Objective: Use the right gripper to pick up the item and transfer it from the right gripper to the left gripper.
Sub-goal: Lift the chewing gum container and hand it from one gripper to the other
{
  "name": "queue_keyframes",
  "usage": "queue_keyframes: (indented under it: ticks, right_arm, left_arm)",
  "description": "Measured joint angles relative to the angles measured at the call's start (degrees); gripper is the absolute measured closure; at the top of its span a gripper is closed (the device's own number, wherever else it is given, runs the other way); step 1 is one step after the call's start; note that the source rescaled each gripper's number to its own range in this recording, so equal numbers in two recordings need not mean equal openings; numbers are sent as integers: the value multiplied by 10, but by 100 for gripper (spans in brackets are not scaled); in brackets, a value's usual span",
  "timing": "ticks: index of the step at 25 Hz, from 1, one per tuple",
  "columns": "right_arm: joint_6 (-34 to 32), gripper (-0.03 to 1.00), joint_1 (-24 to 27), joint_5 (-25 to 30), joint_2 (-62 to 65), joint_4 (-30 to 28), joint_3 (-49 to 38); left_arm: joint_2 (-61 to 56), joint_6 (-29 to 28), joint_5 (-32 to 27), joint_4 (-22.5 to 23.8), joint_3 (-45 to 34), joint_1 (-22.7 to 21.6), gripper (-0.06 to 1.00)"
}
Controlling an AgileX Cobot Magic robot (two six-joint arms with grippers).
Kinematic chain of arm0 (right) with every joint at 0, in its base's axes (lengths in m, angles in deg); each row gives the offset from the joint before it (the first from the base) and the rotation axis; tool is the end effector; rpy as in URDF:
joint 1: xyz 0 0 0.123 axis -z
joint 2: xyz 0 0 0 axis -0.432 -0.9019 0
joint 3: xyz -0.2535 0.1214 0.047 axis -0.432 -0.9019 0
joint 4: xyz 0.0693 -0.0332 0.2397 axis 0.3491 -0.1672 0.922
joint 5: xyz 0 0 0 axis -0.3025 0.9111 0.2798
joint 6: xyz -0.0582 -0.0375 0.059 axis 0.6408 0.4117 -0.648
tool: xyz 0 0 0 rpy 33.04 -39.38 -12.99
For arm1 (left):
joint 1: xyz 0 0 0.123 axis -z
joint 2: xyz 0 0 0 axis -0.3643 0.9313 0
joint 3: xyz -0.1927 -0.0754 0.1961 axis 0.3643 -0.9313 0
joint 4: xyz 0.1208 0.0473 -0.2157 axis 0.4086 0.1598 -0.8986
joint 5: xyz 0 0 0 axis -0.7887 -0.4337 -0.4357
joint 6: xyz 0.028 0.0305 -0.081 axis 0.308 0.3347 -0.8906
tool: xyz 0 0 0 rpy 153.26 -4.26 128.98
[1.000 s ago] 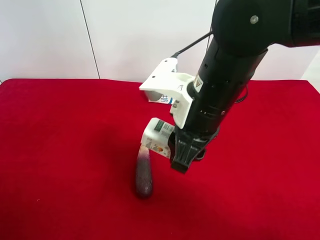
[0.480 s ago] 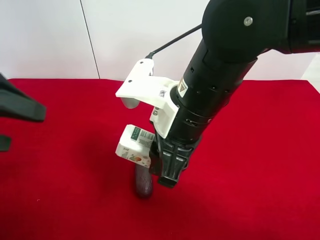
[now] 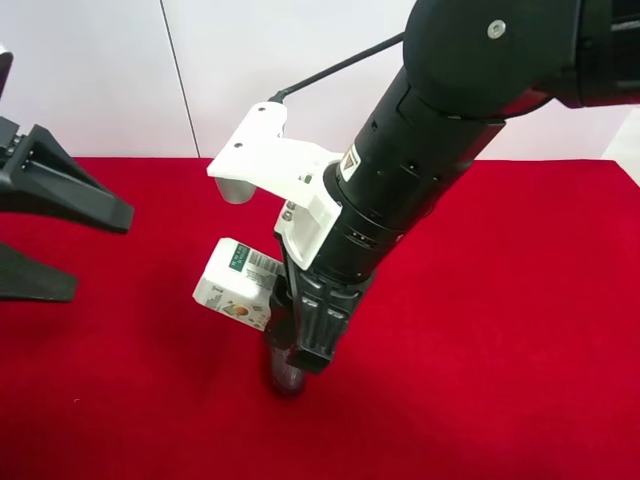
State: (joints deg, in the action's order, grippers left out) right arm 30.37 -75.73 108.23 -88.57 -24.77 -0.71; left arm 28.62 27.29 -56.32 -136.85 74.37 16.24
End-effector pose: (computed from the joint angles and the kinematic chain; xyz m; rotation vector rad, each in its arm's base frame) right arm 0.1862 0.2593 0.2519 -1.7533 2.0809 0.4732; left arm 0.1794 -0.0520 0.2784 -0.1112 2.6419 -1.1857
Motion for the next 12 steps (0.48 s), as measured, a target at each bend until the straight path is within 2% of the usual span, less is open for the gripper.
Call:
queue_keyframes:
  ticks: [4,9,12]
  right_arm:
    - [19,97,0,-20,0,18,0]
    - [51,97,0,-42,0,46,0]
    - [65,97,0,-51,0,57,0]
  left_arm:
    - [16,13,-6,-34,0,0,-6]
    - [37,17,-7,-43,0,1,-6]
    - [44,18,6,-52,0,31,-6]
